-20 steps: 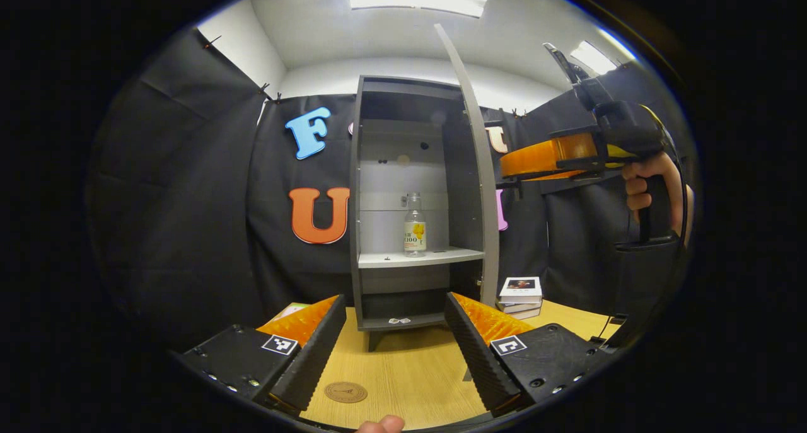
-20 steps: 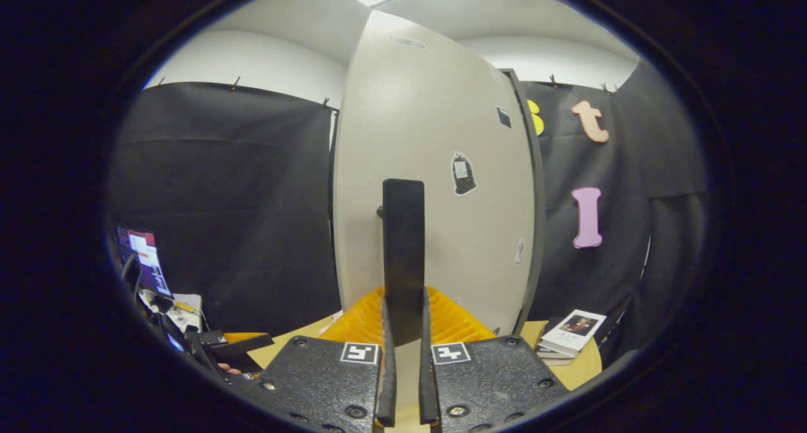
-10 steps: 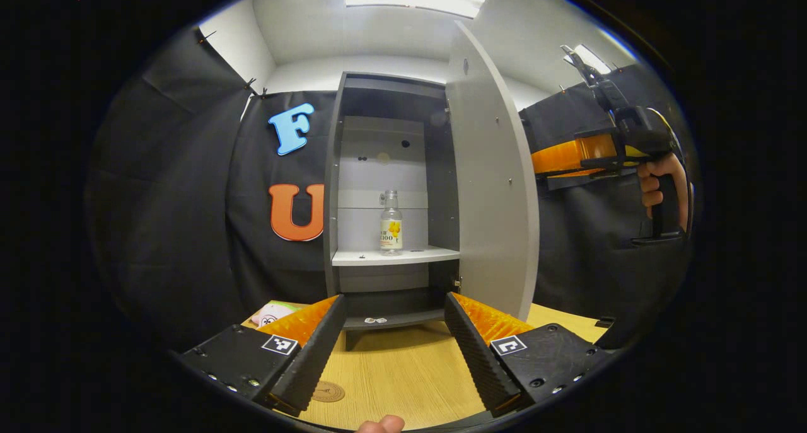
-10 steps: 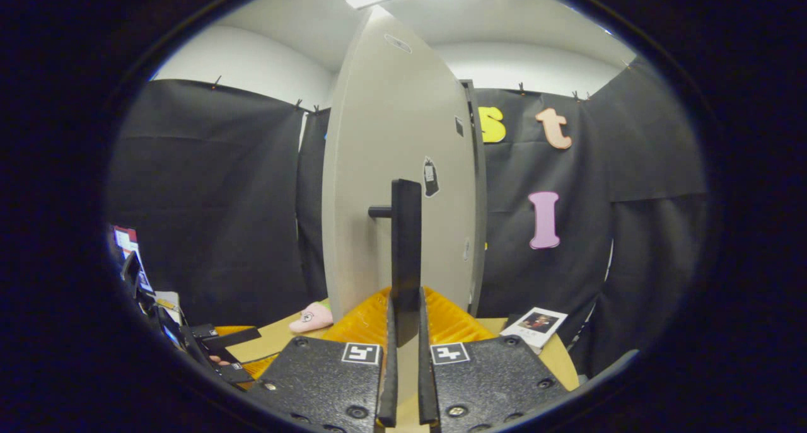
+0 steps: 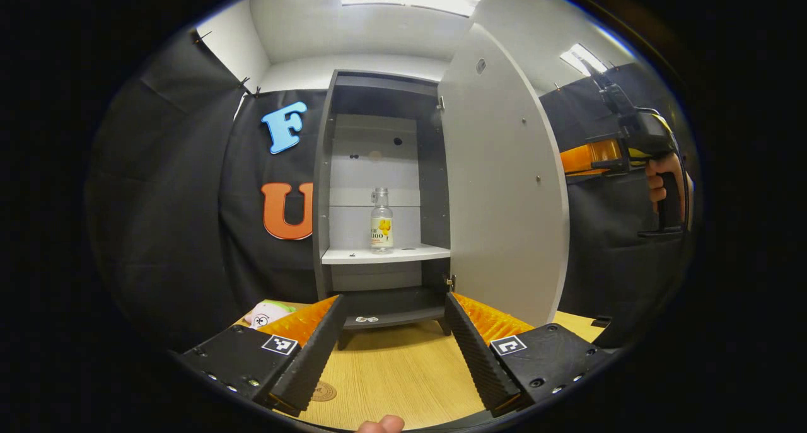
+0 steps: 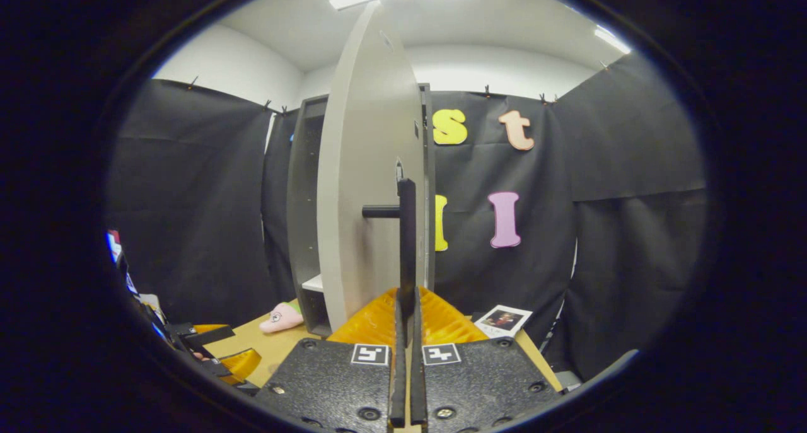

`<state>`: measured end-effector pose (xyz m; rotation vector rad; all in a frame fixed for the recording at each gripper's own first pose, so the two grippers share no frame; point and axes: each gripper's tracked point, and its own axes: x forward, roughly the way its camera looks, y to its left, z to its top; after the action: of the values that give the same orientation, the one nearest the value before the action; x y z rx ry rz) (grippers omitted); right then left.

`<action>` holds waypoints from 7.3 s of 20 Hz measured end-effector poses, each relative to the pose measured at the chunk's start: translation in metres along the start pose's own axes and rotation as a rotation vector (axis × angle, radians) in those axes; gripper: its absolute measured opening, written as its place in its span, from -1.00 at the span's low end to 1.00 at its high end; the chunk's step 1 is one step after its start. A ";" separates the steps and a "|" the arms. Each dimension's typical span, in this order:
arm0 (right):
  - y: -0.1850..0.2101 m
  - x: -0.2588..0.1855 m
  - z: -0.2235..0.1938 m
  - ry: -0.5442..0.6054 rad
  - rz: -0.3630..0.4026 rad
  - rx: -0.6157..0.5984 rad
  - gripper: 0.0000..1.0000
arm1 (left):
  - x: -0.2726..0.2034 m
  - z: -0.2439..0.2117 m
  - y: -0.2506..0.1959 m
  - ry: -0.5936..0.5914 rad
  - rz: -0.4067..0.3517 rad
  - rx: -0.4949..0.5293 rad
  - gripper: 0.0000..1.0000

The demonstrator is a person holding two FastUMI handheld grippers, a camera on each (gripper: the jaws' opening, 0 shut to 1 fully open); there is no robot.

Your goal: Open the cabinet door with the right hand, grasp the bottle in the cabinet with the left hand and place it on the coaster, then close the cabinet door with the right hand.

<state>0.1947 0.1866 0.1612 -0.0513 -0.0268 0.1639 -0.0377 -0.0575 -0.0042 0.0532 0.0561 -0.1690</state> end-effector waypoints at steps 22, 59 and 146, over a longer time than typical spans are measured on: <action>-0.055 -0.011 -0.023 -0.012 -0.105 0.087 -0.91 | 0.001 -0.002 0.010 0.006 0.062 -0.014 0.90; -0.082 -0.016 -0.040 0.046 -0.183 0.027 0.87 | 0.374 0.089 0.057 -0.060 0.099 0.008 0.90; -0.056 -0.016 0.027 -0.054 -0.247 0.136 0.86 | 0.059 -0.170 0.181 0.046 0.465 -0.026 0.90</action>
<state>0.1872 0.1302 0.1908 0.0922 -0.0752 -0.0801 0.0420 0.1203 -0.1684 0.0430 0.0900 0.2975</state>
